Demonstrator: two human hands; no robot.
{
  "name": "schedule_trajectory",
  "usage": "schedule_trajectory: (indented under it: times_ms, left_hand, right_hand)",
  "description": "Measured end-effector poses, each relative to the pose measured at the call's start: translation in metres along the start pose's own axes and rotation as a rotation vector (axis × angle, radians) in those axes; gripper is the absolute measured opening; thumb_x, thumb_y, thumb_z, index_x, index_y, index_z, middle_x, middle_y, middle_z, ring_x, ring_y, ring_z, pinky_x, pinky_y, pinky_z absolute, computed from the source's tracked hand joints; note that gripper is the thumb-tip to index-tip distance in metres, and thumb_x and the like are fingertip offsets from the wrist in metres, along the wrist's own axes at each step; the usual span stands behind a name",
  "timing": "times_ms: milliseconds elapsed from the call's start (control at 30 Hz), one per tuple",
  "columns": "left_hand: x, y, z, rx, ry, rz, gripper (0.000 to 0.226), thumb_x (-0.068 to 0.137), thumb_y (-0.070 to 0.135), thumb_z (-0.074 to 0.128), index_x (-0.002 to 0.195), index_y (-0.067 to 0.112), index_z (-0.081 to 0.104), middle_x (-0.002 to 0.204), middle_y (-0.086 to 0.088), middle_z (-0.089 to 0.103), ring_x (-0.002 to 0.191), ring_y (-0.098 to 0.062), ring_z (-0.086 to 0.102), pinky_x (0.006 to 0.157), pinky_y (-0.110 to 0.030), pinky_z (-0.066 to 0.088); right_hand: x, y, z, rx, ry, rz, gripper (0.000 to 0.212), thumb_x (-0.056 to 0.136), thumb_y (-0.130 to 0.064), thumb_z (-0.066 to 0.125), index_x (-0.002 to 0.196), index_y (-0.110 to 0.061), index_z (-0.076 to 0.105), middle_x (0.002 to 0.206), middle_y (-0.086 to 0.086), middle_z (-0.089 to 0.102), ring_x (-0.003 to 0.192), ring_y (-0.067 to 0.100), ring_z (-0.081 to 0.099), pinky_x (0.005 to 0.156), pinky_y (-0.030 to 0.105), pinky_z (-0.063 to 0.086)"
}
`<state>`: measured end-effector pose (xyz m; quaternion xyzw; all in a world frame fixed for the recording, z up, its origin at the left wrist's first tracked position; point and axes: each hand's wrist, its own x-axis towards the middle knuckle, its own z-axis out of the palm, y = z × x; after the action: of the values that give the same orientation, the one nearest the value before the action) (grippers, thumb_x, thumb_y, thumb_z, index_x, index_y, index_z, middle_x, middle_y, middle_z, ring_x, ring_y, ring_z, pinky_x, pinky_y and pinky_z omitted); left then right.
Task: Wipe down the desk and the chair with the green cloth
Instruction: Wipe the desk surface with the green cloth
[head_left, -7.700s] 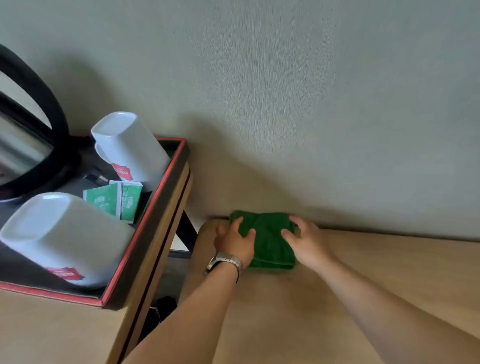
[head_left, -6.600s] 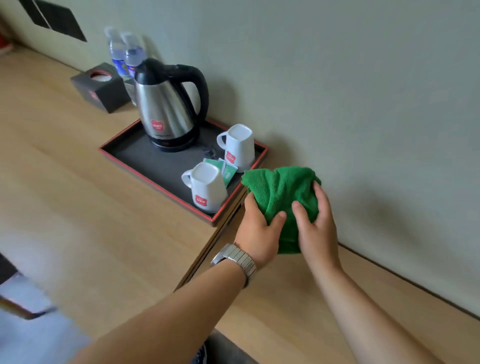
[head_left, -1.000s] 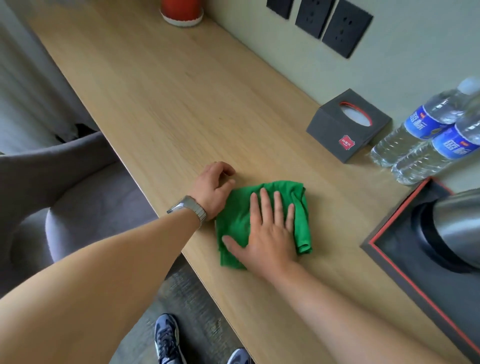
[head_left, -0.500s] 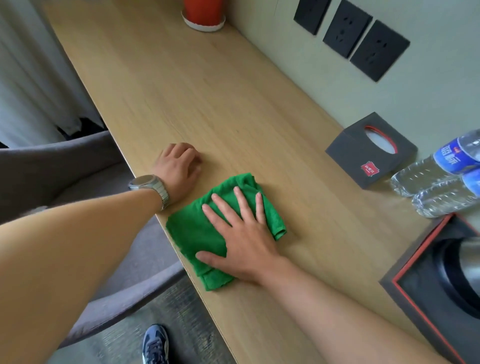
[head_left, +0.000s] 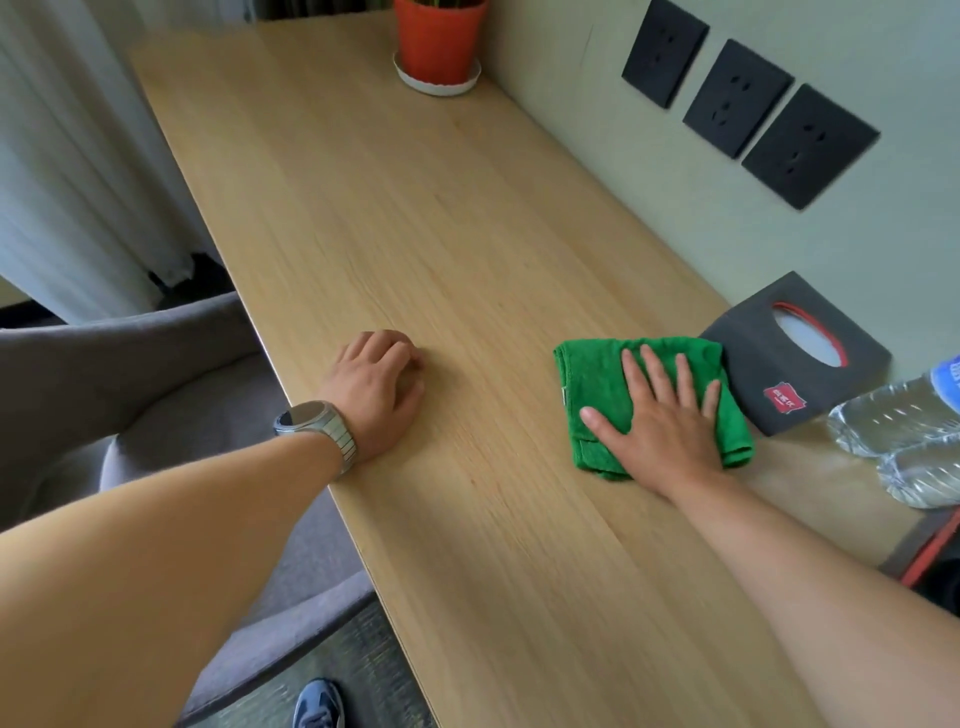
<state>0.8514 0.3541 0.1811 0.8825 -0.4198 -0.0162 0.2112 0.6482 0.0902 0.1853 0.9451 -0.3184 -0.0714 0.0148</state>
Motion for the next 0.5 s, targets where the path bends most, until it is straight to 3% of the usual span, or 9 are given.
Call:
schedule_trajectory:
  times_ms: [167, 233, 367, 500]
  left_hand:
    - [-0.001, -0.001, -0.005, -0.126, 0.032, -0.081, 0.035, 0.088, 0.029, 0.044, 0.114, 0.008, 0.055, 0.12, -0.007, 0.058, 0.114, -0.028, 0.05, 0.098, -0.04, 0.04]
    - [-0.001, -0.002, -0.008, -0.195, 0.056, -0.101, 0.045, 0.089, 0.036, 0.038, 0.118, 0.005, 0.054, 0.12, -0.009, 0.058, 0.116, -0.03, 0.049, 0.105, -0.045, 0.035]
    - [-0.001, -0.004, -0.012, -0.338, 0.079, -0.15, 0.065, 0.085, 0.05, 0.031, 0.126, 0.004, 0.051, 0.13, -0.009, 0.055, 0.127, -0.026, 0.046, 0.119, -0.046, 0.01]
    - [0.003, -0.007, -0.015, -0.448, 0.087, -0.175, 0.071, 0.084, 0.055, 0.03, 0.131, 0.006, 0.048, 0.138, -0.006, 0.051, 0.132, -0.022, 0.042, 0.12, -0.042, 0.009]
  right_hand:
    - [0.013, -0.058, -0.004, 0.074, 0.015, 0.02, 0.104, 0.072, -0.087, -0.003, 0.155, -0.025, -0.003, 0.165, -0.001, -0.006, 0.149, 0.034, -0.01, 0.113, 0.066, -0.008]
    - [0.011, -0.086, -0.006, 0.08, 0.03, -0.072, 0.103, 0.073, -0.086, 0.001, 0.155, -0.025, 0.0, 0.165, -0.001, -0.004, 0.149, 0.034, -0.009, 0.112, 0.066, -0.009]
    - [-0.008, -0.135, -0.009, 0.08, 0.045, -0.267, 0.1, 0.076, -0.084, 0.013, 0.156, -0.024, 0.007, 0.165, 0.001, 0.001, 0.149, 0.035, -0.009, 0.111, 0.067, -0.01]
    - [-0.041, -0.17, -0.012, 0.081, 0.028, -0.434, 0.098, 0.076, -0.081, 0.026, 0.154, -0.022, 0.018, 0.164, 0.005, 0.01, 0.149, 0.038, -0.008, 0.11, 0.068, -0.008]
